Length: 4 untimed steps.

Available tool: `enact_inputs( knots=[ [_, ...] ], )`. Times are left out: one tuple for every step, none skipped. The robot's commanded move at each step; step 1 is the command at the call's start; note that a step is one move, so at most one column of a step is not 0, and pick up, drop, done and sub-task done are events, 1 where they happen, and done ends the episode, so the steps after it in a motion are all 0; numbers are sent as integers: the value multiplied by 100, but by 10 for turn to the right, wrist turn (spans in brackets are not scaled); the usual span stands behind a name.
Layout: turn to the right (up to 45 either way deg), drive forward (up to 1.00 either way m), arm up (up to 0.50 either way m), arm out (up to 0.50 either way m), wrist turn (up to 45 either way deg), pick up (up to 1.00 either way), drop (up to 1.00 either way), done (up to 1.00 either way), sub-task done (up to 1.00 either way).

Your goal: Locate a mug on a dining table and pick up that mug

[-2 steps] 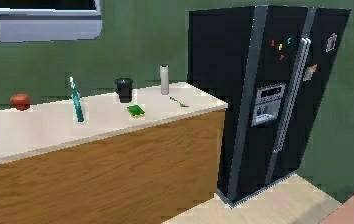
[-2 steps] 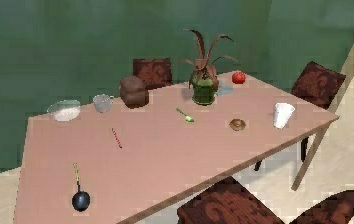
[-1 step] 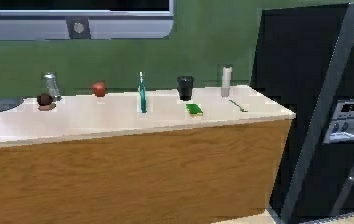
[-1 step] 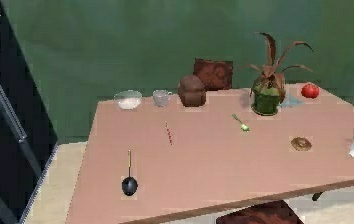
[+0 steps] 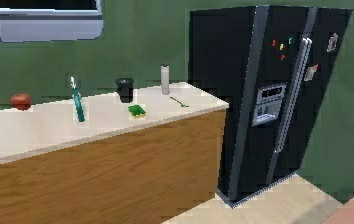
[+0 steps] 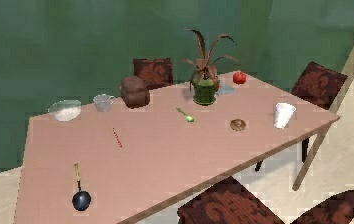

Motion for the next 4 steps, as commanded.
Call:
enact_inputs(
  knots=[
    [0,40,0,0,0,0,0,0,0],
    [210,0,0,0,0,0,0,0,0],
    [0,20,0,0,0,0,0,0,0],
    [300,0,0,0,0,0,0,0,0]
  ],
)
